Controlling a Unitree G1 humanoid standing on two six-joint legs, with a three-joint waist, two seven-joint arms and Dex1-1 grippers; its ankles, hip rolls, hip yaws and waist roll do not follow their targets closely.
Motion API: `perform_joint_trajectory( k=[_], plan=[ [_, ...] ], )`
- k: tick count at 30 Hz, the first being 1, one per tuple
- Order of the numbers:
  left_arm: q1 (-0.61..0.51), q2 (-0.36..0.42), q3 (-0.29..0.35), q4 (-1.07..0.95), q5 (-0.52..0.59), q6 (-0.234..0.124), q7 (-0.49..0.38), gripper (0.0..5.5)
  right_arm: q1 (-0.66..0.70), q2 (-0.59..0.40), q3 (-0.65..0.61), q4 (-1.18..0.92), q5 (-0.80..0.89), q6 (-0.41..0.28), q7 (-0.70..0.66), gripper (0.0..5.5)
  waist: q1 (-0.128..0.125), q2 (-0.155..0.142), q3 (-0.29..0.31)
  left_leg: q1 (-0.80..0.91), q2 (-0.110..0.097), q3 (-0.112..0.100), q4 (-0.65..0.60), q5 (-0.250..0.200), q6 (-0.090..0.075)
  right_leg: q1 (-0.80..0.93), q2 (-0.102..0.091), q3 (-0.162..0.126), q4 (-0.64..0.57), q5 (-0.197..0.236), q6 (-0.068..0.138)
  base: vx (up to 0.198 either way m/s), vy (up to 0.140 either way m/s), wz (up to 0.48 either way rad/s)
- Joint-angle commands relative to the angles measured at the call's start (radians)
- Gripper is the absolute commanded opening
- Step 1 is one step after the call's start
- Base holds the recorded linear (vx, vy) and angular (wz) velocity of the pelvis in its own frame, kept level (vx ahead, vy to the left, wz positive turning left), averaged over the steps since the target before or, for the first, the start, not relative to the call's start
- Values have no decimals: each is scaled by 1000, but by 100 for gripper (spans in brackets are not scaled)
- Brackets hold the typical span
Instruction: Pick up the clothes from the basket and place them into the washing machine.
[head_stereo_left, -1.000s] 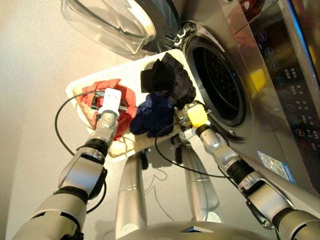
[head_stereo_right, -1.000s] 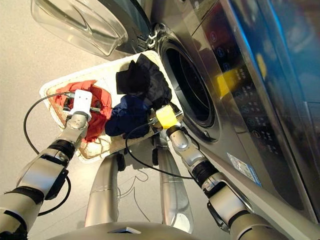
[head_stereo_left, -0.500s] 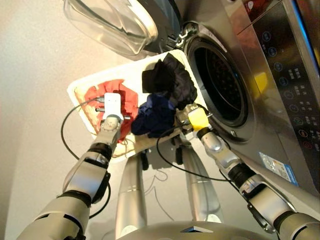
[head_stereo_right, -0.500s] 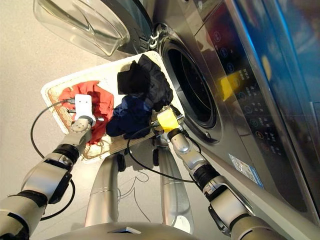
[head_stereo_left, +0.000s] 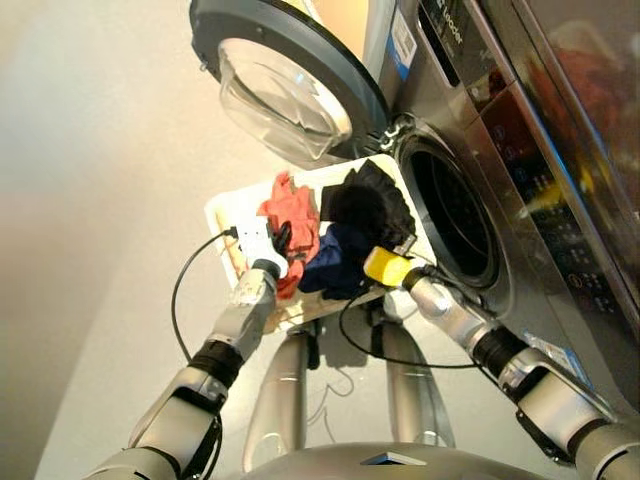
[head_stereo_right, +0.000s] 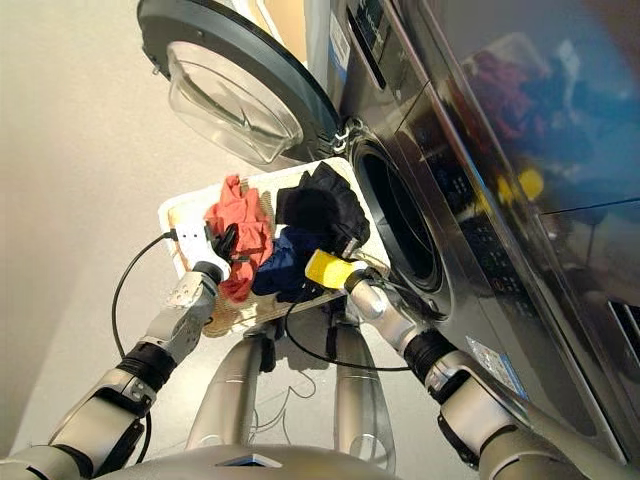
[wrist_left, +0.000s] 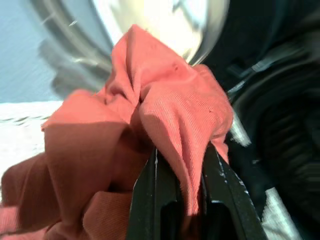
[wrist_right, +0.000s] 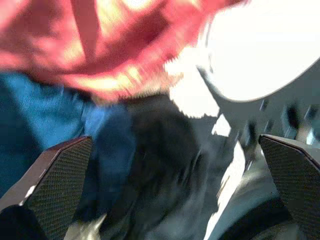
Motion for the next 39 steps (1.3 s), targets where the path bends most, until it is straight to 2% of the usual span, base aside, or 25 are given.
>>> perform_joint_trajectory(
  k=[1, 11, 16, 17, 18, 19, 27, 28, 29, 32, 34, 35, 37, 39],
  plan=[
    [1, 3, -16, -97, -68, -36, -39, 0, -53, 13, 43, -77, -46, -29, 1, 550, -13, 30, -3, 31, -34, -32, 3, -26, -1, 119, 10, -7, -131, 54, 78, 0, 0, 0],
    [10, -9, -131, -216, -214, 0, -76, 0, -186, 58, 118, -58, -228, -2, -68, 550, 15, 67, -4, 67, -40, -26, -8, -23, 3, 154, 14, -4, -142, 48, 76, 0, 0, 0],
    [5, 1, -190, -258, -259, 17, -100, 0, -225, 120, 126, 22, -185, 17, -63, 550, 24, 75, -8, 64, -39, -24, -6, -21, 4, 147, 14, -4, -141, 51, 74, 0, 0, 0],
    [8, 4, -195, -273, -269, 20, -102, 0, -227, 122, 120, 25, -175, 19, -62, 405, 25, 76, -9, 63, -39, -25, -6, -20, 4, 148, 13, -4, -143, 52, 74, 0, 0, 0],
    [9, 6, -200, -283, -278, 24, -103, 0, -227, 130, 111, 37, -158, 25, -64, 60, 25, 77, -9, 61, -38, -25, -6, -19, 4, 147, 13, -5, -143, 52, 74, 0, 0, 0],
    [13, 8, -206, -290, -279, 28, -103, 0, -225, 137, 98, 44, -142, 28, -67, 0, 25, 79, -10, 60, -38, -25, -5, -18, 4, 146, 12, -6, -142, 53, 73, 0, 0, 0],
    [27, 25, -200, -314, -286, 38, -109, 0, -175, 153, -9, 63, 7, 40, -96, 0, 28, 80, -15, 50, -38, -28, -7, -14, 6, 139, 13, -8, -144, 57, 71, 0, 0, 0],
    [30, 28, -192, -320, -286, 38, -110, 166, -162, 151, -23, 61, 29, 40, -98, 0, 27, 79, -15, 47, -37, -27, -5, -14, 6, 136, 12, -9, -143, 58, 71, 0, 0, 0],
    [38, 33, -185, -319, -284, 40, -113, 550, -150, 150, -40, 64, 43, 42, -104, 0, 27, 79, -15, 44, -37, -28, -2, -15, 6, 134, 11, -10, -142, 58, 71, 0, 0, 0],
    [61, 38, -146, -319, -280, 33, -117, 550, -126, 152, -82, 81, 68, 45, -118, 0, 28, 77, -17, 40, -37, -25, -2, -15, 7, 127, 13, -7, -141, 59, 70, 0, 0, 0],
    [87, 27, -96, -303, -275, 15, -112, 550, -104, 154, -111, 89, 80, 45, -131, 0, 29, 74, -19, 37, -37, -24, 0, -17, 8, 123, 13, -6, -139, 59, 70, 46, 1, 21],
    [128, -9, -10, -287, -291, -23, -86, 550, -82, 150, -144, 93, 97, 47, -149, 0, 36, 73, -20, 48, -33, -29, 5, -46, 2, 130, 16, -2, -128, 35, 75, 91, -8, 42],
    [160, -47, 75, -252, -285, -69, -39, 550, -58, 145, -175, 94, 124, 52, -166, 0, 36, 66, -17, 44, -32, -31, 4, -45, 2, 128, 16, -3, -130, 35, 74, 45, -9, 8],
    [174, -74, 136, -189, -219, -119, 39, 550, -32, 142, -210, 94, 175, 45, -186, 0, 36, 61, -14, 42, -31, -30, 3, -42, 1, 127, 15, -4, -129, 35, 72, 0, 0, 0]
  ],
)
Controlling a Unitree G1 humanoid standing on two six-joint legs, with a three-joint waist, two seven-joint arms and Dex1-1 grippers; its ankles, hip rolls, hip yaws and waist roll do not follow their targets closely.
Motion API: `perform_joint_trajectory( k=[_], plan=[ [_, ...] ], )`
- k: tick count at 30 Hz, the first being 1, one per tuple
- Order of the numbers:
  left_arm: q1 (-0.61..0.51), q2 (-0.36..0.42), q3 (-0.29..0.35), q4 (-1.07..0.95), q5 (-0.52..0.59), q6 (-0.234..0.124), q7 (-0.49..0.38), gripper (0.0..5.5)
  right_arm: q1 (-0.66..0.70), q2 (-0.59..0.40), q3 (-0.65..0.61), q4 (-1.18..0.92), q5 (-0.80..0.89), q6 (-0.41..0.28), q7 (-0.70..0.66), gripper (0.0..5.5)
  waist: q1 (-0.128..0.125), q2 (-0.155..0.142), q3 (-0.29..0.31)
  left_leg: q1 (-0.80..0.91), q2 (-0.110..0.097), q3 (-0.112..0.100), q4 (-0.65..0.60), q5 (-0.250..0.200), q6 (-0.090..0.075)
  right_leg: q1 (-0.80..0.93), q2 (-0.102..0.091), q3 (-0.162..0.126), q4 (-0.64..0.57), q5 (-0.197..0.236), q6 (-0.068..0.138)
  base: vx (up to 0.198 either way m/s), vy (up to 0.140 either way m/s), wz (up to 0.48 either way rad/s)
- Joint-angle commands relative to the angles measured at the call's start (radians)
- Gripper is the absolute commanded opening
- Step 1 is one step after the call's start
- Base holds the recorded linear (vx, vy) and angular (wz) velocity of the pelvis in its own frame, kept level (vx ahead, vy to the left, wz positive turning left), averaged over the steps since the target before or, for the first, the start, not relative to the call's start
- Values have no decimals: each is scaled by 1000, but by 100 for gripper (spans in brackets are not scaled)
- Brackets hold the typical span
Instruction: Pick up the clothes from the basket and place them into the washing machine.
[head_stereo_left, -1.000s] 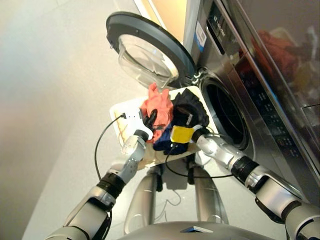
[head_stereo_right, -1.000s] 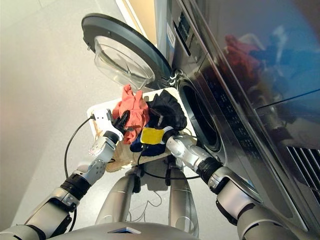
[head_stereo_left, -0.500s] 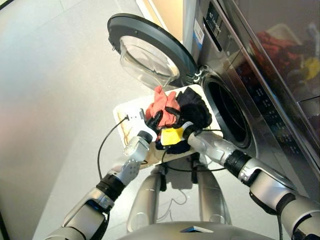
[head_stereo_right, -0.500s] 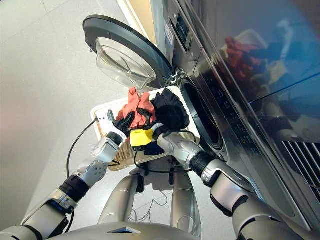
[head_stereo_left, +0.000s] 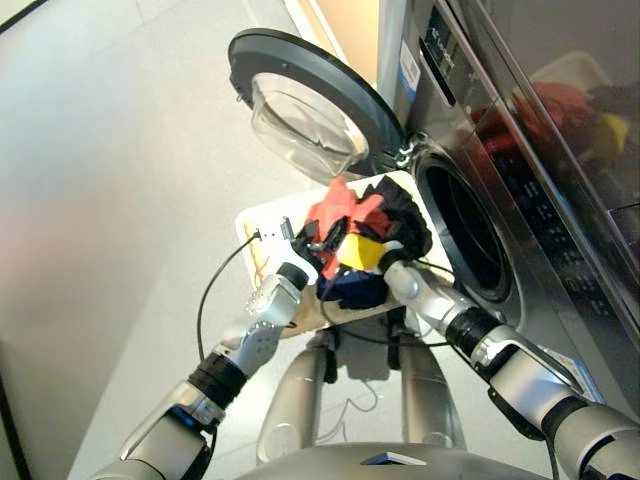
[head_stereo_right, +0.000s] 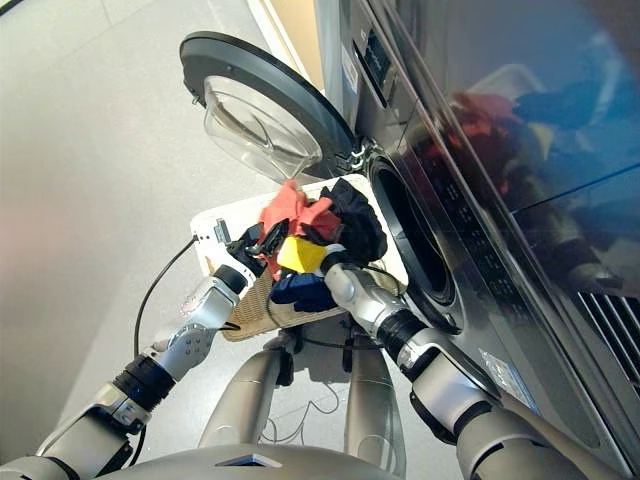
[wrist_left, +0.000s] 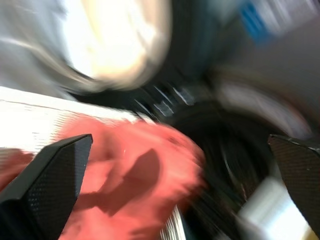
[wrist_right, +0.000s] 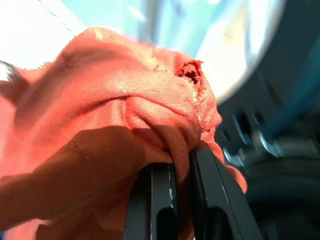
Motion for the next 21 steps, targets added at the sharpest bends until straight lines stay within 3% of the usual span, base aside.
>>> perform_joint_trajectory(
  k=[1, 2, 3, 4, 8, 13, 21],
  plan=[
    [-3, 3, 89, 16, 66, -120, 81, 550, -13, 22, -39, -40, 91, -40, -54, 0, -1, -21, -20, -40, -26, -23, 67, -67, 5, 65, 17, -3, -118, 49, 71, 0, 0, 0],
    [-7, -2, 117, 90, 144, -132, 132, 550, 7, 34, -80, -17, 183, -53, -74, 0, 0, -23, -16, -43, -25, -25, 65, -63, 4, 62, 15, -6, -116, 49, 70, 0, 0, 0],
    [-7, -2, 117, 91, 144, -132, 132, 550, 7, 34, -80, -16, 183, -54, -74, 0, 0, -23, -16, -43, -25, -25, 65, -63, 4, 62, 15, -6, -116, 49, 70, 0, 0, 0],
    [-10, 1, 139, 169, 219, -134, 161, 550, 22, 48, -132, 2, 309, -81, -86, 0, 1, -22, -12, -48, -26, -25, 64, -59, 4, 59, 12, -8, -117, 50, 70, 0, 0, 0],
    [-18, -4, 156, 283, 290, -137, 198, 550, 28, 85, -231, 42, 587, -140, -93, 0, 4, -12, 1, -61, -28, -24, 59, -53, 2, 44, 11, -8, -117, 49, 69, 0, 0, 0],
    [-24, -21, 137, 360, 302, -137, 207, 550, -18, 114, -355, 80, 918, -227, -77, 0, 10, 13, 37, -101, -30, -21, 60, -47, 2, -8, 7, -7, -98, 47, 67, 0, 0, 0],
    [-36, -7, 110, 341, 320, -139, 194, 550, -202, 76, -514, 111, 1141, -317, -97, 0, 33, 56, 71, -247, -22, -23, 133, -59, 0, -156, 4, -2, -17, 30, 59, 0, 0, 0]
  ],
)
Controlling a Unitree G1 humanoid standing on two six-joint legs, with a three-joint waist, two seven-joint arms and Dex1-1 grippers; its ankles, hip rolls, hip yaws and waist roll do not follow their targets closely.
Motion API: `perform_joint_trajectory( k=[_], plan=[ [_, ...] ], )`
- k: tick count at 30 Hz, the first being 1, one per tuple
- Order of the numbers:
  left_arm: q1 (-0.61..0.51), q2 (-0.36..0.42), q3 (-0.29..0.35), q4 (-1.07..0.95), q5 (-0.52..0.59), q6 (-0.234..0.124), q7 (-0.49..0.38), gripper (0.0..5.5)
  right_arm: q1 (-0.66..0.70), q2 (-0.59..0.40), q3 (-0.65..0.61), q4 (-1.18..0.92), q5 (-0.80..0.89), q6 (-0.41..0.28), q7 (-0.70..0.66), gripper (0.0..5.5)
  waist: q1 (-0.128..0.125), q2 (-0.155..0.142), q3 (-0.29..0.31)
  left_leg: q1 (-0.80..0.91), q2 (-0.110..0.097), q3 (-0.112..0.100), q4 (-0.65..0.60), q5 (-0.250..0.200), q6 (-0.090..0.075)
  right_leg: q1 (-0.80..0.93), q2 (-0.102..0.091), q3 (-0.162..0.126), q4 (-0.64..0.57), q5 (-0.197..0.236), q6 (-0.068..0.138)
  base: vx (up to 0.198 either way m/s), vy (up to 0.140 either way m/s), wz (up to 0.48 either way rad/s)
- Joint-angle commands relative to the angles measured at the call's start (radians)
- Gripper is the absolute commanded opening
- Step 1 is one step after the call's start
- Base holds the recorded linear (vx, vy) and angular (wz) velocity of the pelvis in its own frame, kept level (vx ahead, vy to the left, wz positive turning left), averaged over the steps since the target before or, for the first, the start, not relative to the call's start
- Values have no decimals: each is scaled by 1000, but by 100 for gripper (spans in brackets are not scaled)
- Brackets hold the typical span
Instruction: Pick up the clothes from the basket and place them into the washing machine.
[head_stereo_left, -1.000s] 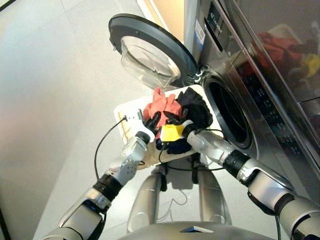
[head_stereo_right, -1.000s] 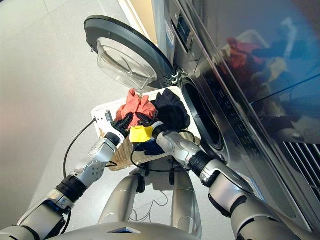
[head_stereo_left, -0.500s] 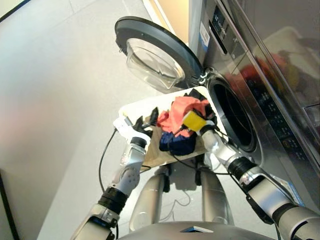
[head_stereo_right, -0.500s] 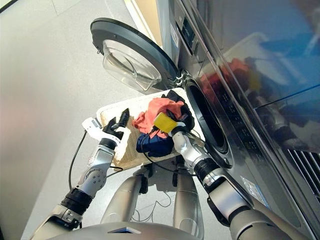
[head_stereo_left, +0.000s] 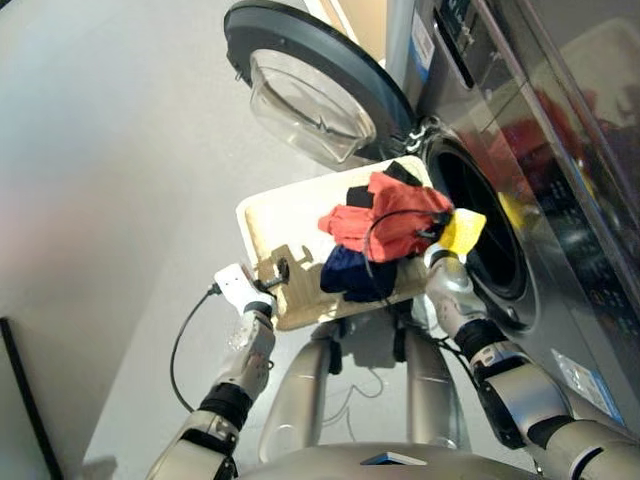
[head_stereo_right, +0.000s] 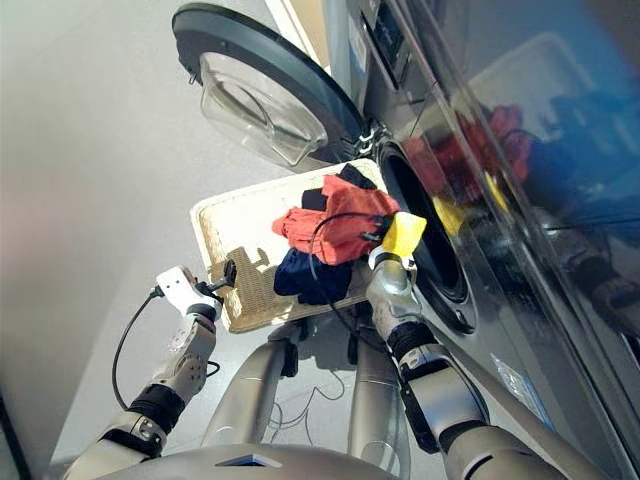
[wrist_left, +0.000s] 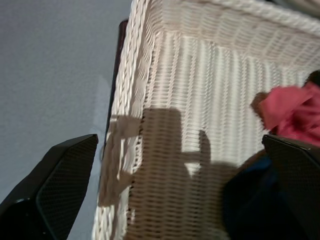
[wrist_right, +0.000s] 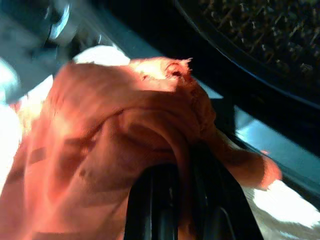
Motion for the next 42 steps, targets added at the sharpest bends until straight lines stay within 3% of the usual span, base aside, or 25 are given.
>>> perform_joint_trajectory(
  k=[1, 8, 12, 16, 22, 24, 25, 26, 28, 29, 30, 38, 42],
  plan=[
    [-24, 42, 0, -65, 36, -50, -2, 550, -129, -31, -60, -27, 96, -120, -33, 0, 15, 21, 25, -89, -15, -17, 101, -73, 3, -1, 15, 4, -53, 20, 66, 0, 0, 0],
    [-33, 68, -20, -61, 40, -47, -6, 550, -311, -150, -192, -32, 188, -225, -111, 0, 32, 66, 25, -193, -4, 3, 205, -115, 8, -138, 26, 44, 65, -8, 62, 0, 15, -10],
    [-47, 72, -21, -44, 35, -52, -7, 550, -392, -302, -231, -86, 150, -279, -169, 0, 30, 84, 32, -234, 1, 26, 257, -139, 17, -205, 35, 73, 117, -17, 63, -8, 34, -194],
    [-67, 65, -40, -26, 50, -61, 5, 550, -440, -431, -291, -124, 79, -367, -307, 0, 25, 92, 28, -240, 1, 32, 267, -151, 23, -224, 37, 92, 138, -24, 71, 19, 21, -211],
    [-74, 62, -50, -17, 58, -66, 12, 550, -407, -458, -315, -78, 18, -358, -390, 0, 11, 92, 8, -218, -4, 36, 247, -154, 24, -210, 40, 100, 128, -25, 70, 0, 0, 0],
    [-77, 57, -48, -15, 57, -69, 12, 550, -379, -440, -306, -40, 13, -321, -372, 0, 4, 91, 1, -206, -6, 38, 233, -154, 22, -198, 41, 100, 113, -22, 69, 0, 0, 0],
    [-79, 59, -48, -18, 58, -71, 10, 550, -371, -439, -287, 2, 10, -286, -352, 252, 2, 89, 0, -202, -6, 40, 226, -152, 20, -193, 41, 99, 107, -19, 67, 0, 0, 0],
    [-88, 60, -47, -17, 55, -72, 5, 550, -360, -426, -246, 42, 36, -248, -286, 550, -1, 84, -2, -196, -3, 42, 216, -149, 18, -188, 42, 98, 97, -15, 66, 0, 0, 0],
    [-105, 61, -55, -26, 50, -71, -15, 550, -344, -406, -139, 104, 44, -150, -158, 550, -9, 70, 1, -190, 2, 45, 203, -143, 12, -171, 44, 91, 71, -3, 61, -38, -62, -74],
    [-104, 61, -54, -26, 49, -72, -16, 550, -346, -409, -136, 111, 54, -152, -147, 550, -11, 71, 2, -188, 2, 45, 201, -142, 12, -168, 44, 90, 68, -2, 61, -40, -67, -36],
    [-111, 66, -59, -35, 43, -67, -31, 550, -331, -400, -81, 153, 34, -105, -90, 550, -14, 64, 1, -186, 4, 46, 198, -139, 9, -163, 45, 86, 60, 3, 59, -25, -57, -42],
    [-159, 71, -88, -56, 47, -38, -100, 550, -249, -337, 196, 124, -159, 26, 123, 550, -35, 16, 4, -171, 9, 35, 174, -112, 0, -115, 49, 57, 8, 32, 54, -34, -71, 0],
    [-203, 68, -118, -50, 74, -25, -109, 550, -208, -311, 302, 59, -255, 57, 174, 550, -42, -8, 4, -146, 9, 27, 141, -95, -2, -82, 51, 46, -27, 45, 55, 0, 0, 0]
  ],
)
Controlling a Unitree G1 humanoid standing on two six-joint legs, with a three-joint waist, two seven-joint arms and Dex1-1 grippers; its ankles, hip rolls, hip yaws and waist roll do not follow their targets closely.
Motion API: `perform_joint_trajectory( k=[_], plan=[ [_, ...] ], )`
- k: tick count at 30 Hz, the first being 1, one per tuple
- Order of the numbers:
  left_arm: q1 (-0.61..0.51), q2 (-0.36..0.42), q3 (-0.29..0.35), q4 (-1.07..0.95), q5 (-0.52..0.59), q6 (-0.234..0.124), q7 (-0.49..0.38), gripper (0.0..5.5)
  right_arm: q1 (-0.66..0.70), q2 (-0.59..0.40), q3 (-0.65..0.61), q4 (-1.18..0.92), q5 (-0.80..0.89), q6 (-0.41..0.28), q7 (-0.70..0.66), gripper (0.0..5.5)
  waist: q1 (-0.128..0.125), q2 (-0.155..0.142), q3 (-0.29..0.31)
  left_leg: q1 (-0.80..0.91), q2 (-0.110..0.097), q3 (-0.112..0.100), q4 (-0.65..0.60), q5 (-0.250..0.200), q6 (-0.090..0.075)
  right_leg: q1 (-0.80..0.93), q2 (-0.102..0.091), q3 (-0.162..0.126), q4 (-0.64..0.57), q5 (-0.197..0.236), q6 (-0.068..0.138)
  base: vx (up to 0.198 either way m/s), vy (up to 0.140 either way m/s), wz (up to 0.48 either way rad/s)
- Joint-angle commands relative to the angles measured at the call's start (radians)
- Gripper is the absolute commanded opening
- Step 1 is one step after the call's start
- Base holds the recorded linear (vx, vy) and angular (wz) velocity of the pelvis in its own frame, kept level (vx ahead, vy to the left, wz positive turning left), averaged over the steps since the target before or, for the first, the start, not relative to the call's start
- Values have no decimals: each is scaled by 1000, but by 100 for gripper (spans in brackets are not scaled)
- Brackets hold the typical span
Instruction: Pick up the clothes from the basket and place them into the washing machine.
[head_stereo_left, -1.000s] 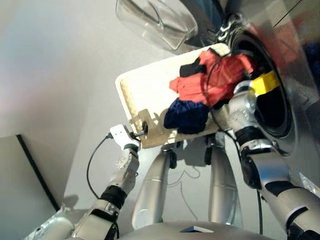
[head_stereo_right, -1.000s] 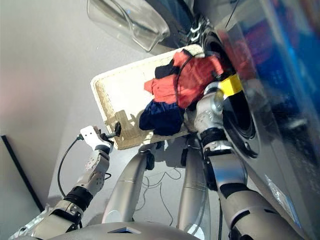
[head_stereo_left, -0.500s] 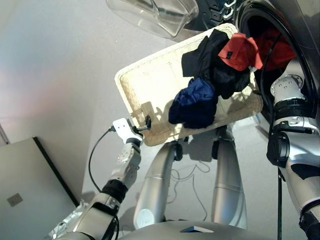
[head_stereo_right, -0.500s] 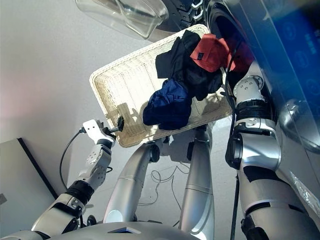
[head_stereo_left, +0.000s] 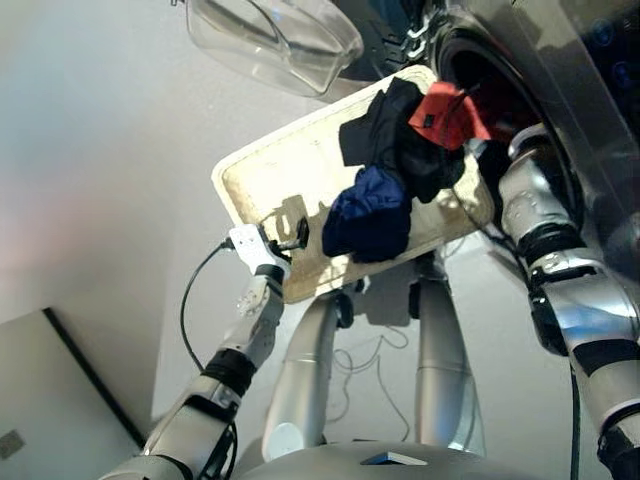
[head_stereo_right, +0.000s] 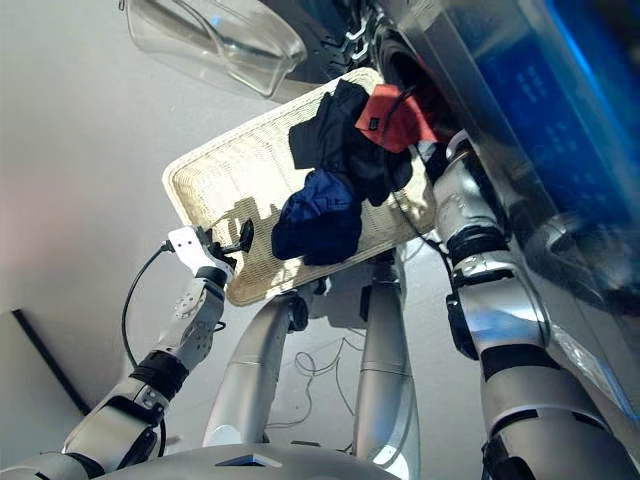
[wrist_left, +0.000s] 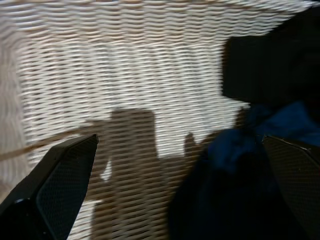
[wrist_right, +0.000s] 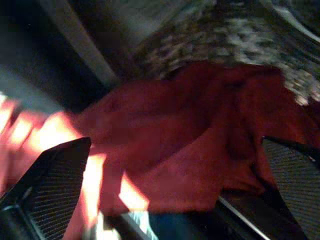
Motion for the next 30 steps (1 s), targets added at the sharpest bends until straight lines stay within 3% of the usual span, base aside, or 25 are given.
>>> perform_joint_trajectory(
  k=[1, 10, 16, 30],
  plan=[
    [-41, 19, -18, 8, 56, -16, -21, 550, 28, -18, 81, -86, -125, 1, 61, 550, 16, -2, -58, 8, 9, -62, -62, -2, -43, 69, 35, -69, -122, 39, 20, 0, 0, 0],
    [-154, -5, -77, 170, 167, 19, -16, 550, 138, 62, 201, -202, -246, 25, 127, 550, -16, -51, -60, 50, 7, -78, -95, 16, -49, 134, 38, -90, -181, 54, 25, 0, 0, 0],
    [-220, -24, -87, 305, 246, 48, 15, 550, 176, 76, 232, -339, -288, 20, 136, 550, -36, -74, -52, 21, 16, -87, -75, 10, -46, 117, 45, -89, -180, 53, 24, 0, 0, 0],
    [-328, -34, -38, 460, 287, 88, 42, 550, 260, 70, 239, -618, -307, -4, 148, 550, -80, -94, -20, -143, 51, -72, 79, -53, -38, -36, 70, -69, -100, 41, 20, 0, 0, 0]
  ],
)
